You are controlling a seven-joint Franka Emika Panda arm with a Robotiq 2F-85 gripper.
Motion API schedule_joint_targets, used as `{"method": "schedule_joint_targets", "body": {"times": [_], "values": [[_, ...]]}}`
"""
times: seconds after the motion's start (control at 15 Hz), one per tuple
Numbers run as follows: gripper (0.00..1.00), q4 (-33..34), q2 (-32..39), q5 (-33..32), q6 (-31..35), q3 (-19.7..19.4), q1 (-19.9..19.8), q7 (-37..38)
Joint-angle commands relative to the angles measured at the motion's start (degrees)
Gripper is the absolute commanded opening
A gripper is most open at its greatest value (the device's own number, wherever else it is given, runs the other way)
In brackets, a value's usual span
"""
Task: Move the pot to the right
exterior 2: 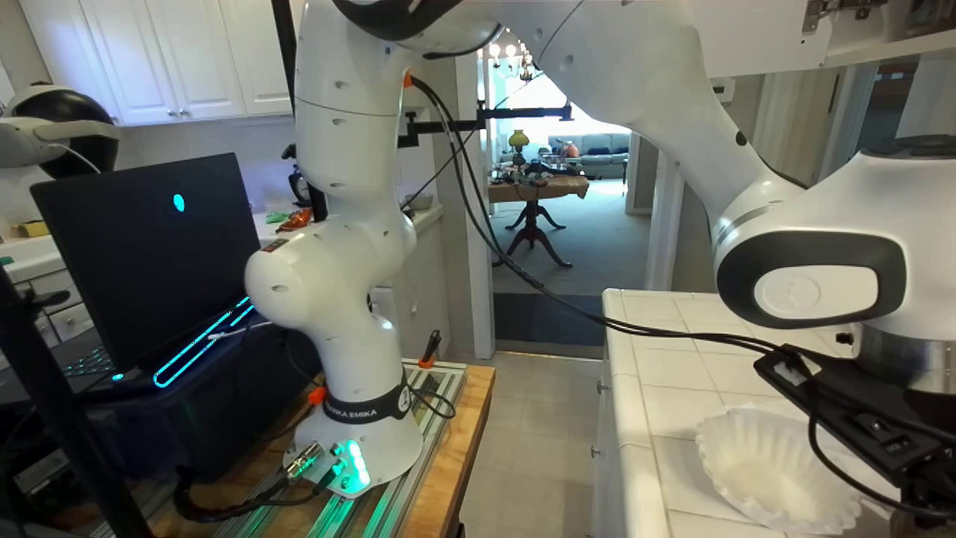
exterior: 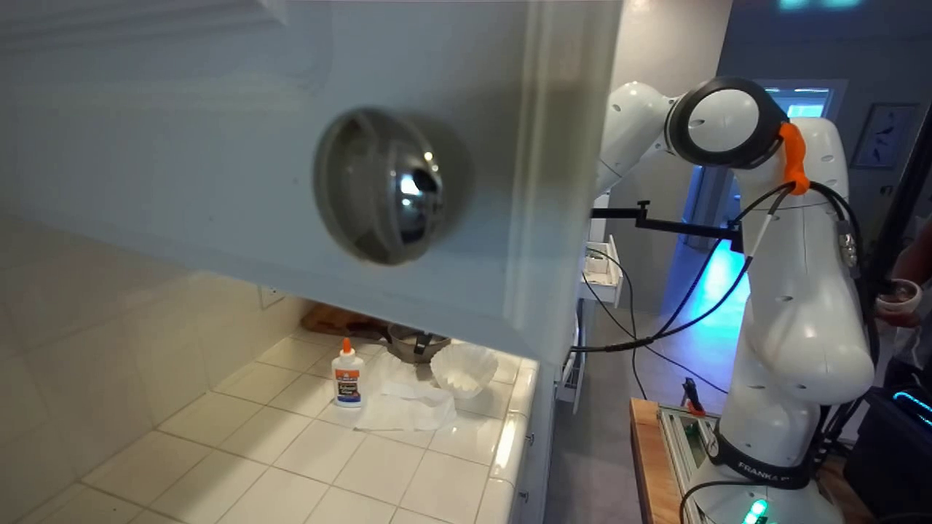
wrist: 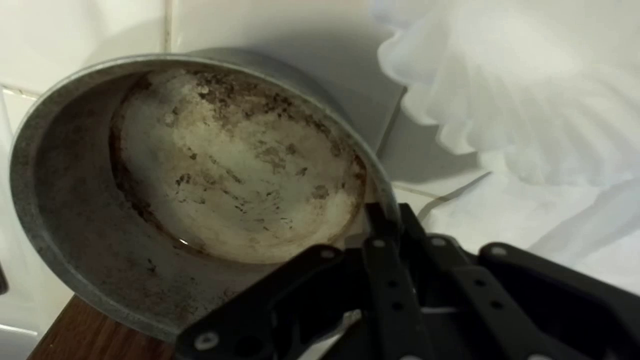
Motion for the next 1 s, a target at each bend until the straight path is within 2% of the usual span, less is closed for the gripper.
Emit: {"method": "schedule_joint_targets", "body": {"times": [0.0, 0.33, 0.93], "values": [[0.02, -3.68, -1.48, -1.57, 0.08, -0.41, 1.12, 2.31], [0.02, -7.62, -3.64, -2.35, 0.39, -0.69, 2.14, 3.08], [0.02, -14.36, -8.90, -5.98, -0.79, -3.50, 4.99, 15.34]]}}
